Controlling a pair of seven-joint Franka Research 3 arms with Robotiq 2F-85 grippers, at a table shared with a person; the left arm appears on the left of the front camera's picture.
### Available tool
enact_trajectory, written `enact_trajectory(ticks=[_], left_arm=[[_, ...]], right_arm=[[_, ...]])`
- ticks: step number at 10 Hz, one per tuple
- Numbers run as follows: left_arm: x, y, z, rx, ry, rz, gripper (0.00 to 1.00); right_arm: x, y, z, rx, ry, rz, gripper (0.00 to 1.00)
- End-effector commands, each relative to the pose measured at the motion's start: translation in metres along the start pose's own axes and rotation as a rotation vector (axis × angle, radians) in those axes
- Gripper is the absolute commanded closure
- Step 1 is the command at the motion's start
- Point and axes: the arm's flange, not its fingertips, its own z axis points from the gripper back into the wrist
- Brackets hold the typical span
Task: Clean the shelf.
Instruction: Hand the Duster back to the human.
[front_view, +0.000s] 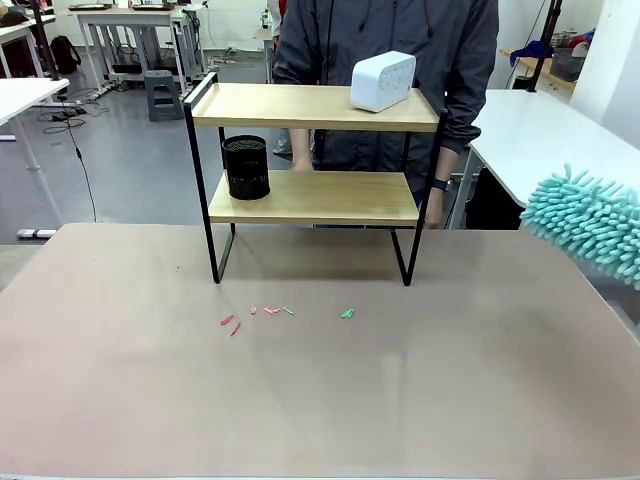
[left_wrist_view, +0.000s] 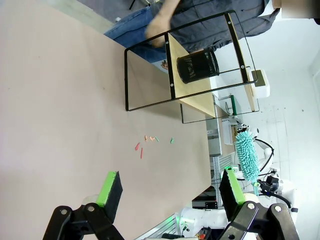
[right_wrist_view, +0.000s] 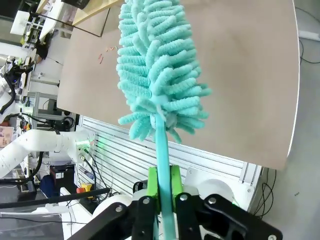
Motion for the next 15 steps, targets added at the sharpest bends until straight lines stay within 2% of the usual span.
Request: enact_trajectory(ticks=[1, 2, 3, 4, 5, 7, 8, 9, 10, 11, 12, 13, 14, 15], left_arm=[[0.0, 0.0, 0.0, 0.0, 0.0, 0.0, 0.0], [0.001, -0.039, 0.006, -0.192, -0.003, -0.053, 0.0], [0.007, -0.091, -0.023, -0.256, 0.074, -0.176, 0.0], [0.006, -0.137, -0.061, -0.346, 0.194, -0.26, 0.0], [0.001, -0.169, -0.101, -0.366, 0.312, -0.34, 0.0], [-0.014, -0.197, -0.167, -0.404, 0.465, -0.36, 0.0], [-0.028, -0.202, -0.196, -0.415, 0.56, -0.354, 0.0], [-0.044, -0.198, -0.212, -0.384, 0.628, -0.336, 0.0], [-0.044, -0.219, -0.189, -0.402, 0.507, -0.354, 0.0], [-0.044, -0.219, -0.189, -0.402, 0.507, -0.354, 0.0], [-0.044, -0.219, -0.189, -0.402, 0.507, -0.354, 0.0], [-0.048, -0.21, -0.213, -0.398, 0.56, -0.334, 0.0], [-0.054, -0.221, -0.23, -0.481, 0.609, -0.394, 0.0], [-0.061, -0.232, -0.247, -0.464, 0.626, -0.445, 0.0]], right_arm=[[0.0, 0.0, 0.0, 0.0, 0.0, 0.0, 0.88], [-0.006, 0.008, 0.026, -0.052, -0.087, 0.017, 0.88], [0.03, 0.044, 0.042, -0.041, -0.155, 0.186, 0.88], [0.064, 0.088, 0.041, 0.004, -0.087, 0.383, 0.88], [0.087, 0.134, 0.026, 0.046, 0.025, 0.553, 0.88], [0.092, 0.196, -0.026, 0.112, 0.321, 0.747, 0.88], [0.084, 0.213, -0.052, 0.135, 0.434, 0.828, 0.88], [0.077, 0.214, -0.071, 0.111, 0.482, 0.826, 0.88], [0.076, 0.223, -0.046, 0.107, 0.311, 0.72, 0.88], [0.076, 0.223, -0.046, 0.107, 0.311, 0.72, 0.88], [0.075, 0.233, -0.078, 0.132, 0.438, 0.776, 0.88], [0.093, 0.23, -0.086, 0.22, 0.523, 0.716, 0.88], [0.116, 0.239, -0.108, 0.202, 0.615, 0.706, 0.88], [0.132, 0.247, -0.12, 0.231, 0.659, 0.718, 0.88]])
